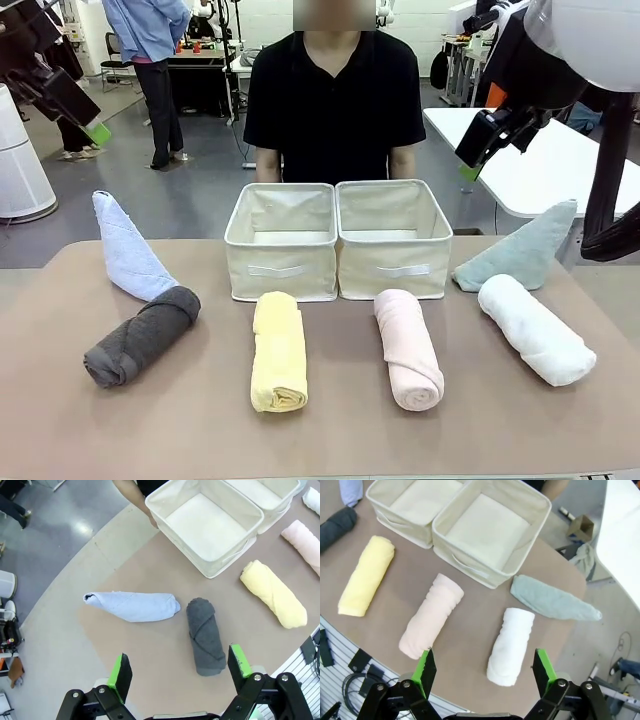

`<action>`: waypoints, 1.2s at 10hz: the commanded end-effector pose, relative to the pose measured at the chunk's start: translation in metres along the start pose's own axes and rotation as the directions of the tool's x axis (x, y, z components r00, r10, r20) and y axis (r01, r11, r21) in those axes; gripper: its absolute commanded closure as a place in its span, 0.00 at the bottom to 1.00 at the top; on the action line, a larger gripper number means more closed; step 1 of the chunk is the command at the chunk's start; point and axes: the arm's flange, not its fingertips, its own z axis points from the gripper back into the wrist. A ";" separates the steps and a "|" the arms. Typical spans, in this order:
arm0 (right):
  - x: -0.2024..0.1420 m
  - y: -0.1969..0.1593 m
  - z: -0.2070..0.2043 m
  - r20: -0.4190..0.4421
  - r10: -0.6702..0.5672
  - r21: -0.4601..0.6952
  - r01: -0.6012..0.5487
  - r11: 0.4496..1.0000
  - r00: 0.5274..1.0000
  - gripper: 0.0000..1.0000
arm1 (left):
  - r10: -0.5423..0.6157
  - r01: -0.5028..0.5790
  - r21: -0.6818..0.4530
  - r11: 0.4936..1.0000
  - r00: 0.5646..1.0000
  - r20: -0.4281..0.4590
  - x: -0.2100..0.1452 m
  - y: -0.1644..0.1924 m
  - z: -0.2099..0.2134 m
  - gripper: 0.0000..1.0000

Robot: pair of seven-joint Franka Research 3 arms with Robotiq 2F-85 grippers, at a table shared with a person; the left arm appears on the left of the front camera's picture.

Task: Sort the towels based on their folding style.
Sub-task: Pick up one triangle-folded towel and place it in the left Fabric basket.

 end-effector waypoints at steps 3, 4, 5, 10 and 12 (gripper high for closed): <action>0.000 -0.003 -0.009 0.010 0.006 0.002 -0.006 1.000 1.000 0.00 | -0.009 0.009 -0.012 1.000 1.000 -0.012 0.000 -0.004 -0.010 0.00; 0.001 -0.001 -0.005 -0.007 -0.001 0.004 0.001 1.000 1.000 0.00 | -0.004 0.004 -0.006 1.000 1.000 -0.017 0.001 -0.002 -0.009 0.00; -0.014 -0.028 0.001 0.045 0.060 0.243 -0.069 0.968 0.997 0.00 | -0.031 0.038 -0.228 0.973 0.999 0.035 -0.006 0.026 -0.001 0.00; -0.083 -0.186 -0.028 0.306 -0.199 0.660 -0.057 0.749 0.931 0.00 | 0.136 0.022 -0.509 0.861 0.953 0.272 -0.069 0.165 -0.004 0.00; -0.104 -0.210 -0.030 0.342 -0.281 0.654 -0.012 0.756 0.897 0.00 | 0.183 -0.014 -0.478 0.878 0.934 0.308 -0.095 0.196 0.003 0.00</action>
